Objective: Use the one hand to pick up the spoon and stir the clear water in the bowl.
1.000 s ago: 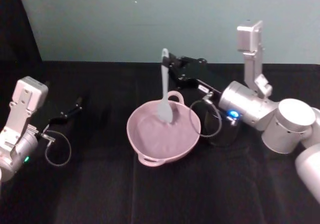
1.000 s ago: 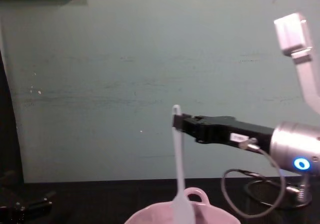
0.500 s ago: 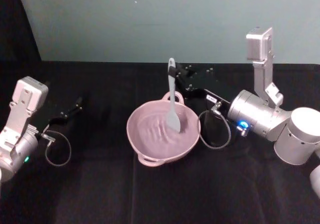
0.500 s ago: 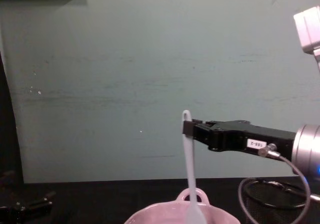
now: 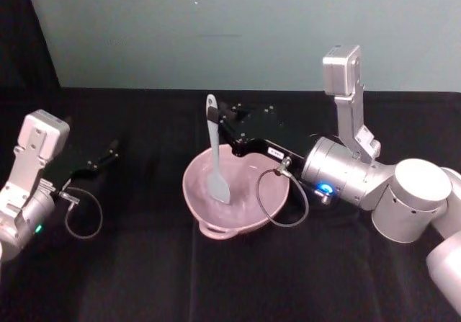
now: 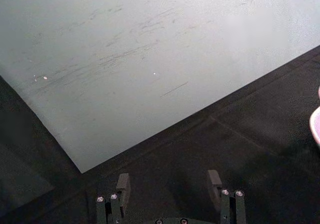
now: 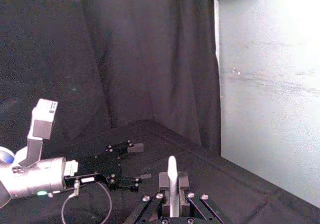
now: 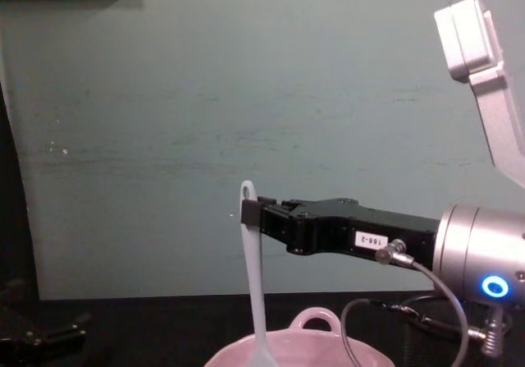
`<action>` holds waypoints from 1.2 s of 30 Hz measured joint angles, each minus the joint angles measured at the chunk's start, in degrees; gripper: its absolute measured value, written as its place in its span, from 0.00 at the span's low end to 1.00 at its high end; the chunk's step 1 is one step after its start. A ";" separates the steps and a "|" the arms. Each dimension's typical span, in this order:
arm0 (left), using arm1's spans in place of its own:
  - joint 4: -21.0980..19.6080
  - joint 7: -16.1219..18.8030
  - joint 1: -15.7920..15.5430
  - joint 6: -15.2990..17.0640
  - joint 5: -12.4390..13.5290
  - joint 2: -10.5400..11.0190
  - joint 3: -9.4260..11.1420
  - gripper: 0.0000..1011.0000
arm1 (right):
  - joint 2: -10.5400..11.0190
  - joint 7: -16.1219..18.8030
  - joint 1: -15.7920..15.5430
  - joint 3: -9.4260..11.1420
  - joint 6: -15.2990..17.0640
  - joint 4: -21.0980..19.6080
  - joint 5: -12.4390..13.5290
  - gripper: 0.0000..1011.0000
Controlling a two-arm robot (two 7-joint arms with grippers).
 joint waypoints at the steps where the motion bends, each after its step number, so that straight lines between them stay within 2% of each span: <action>1: 0.00 0.00 0.00 0.00 0.00 0.00 0.00 1.00 | 0.07 -0.10 -0.05 0.04 0.00 -0.16 0.06 0.11; 7: 0.00 0.00 0.00 0.00 0.00 0.00 0.00 1.00 | 1.01 -0.85 -0.48 0.73 0.02 -2.05 0.42 0.11; 13: 0.00 0.00 0.00 0.00 0.00 0.00 0.00 1.00 | 2.94 -2.14 -0.88 2.61 0.41 -6.15 0.98 0.11; 16: 0.00 0.00 0.00 0.00 0.00 0.00 0.00 1.00 | 4.24 -2.75 -1.25 4.11 0.49 -8.36 1.60 0.11; 20: 0.00 0.00 0.00 0.00 0.00 0.00 0.00 1.00 | 6.38 -3.64 -2.40 7.33 0.38 -11.29 3.53 0.11; 21: 0.00 0.00 0.00 0.00 0.00 0.00 0.00 1.00 | 6.38 -3.64 -2.40 7.33 0.38 -11.29 3.53 0.11; 24: 0.00 0.00 0.00 0.00 0.00 0.00 0.00 1.00 | 8.44 -4.73 -3.79 10.10 0.25 -13.36 4.84 0.11; 30: 0.00 0.00 0.00 0.00 0.00 0.00 0.00 1.00 | 11.44 -6.17 -6.57 13.99 0.21 -16.03 6.39 0.11; 36: 0.00 0.00 0.00 0.00 0.00 0.00 0.00 1.00 | 13.01 -6.99 -9.00 16.35 0.72 -16.98 8.17 0.11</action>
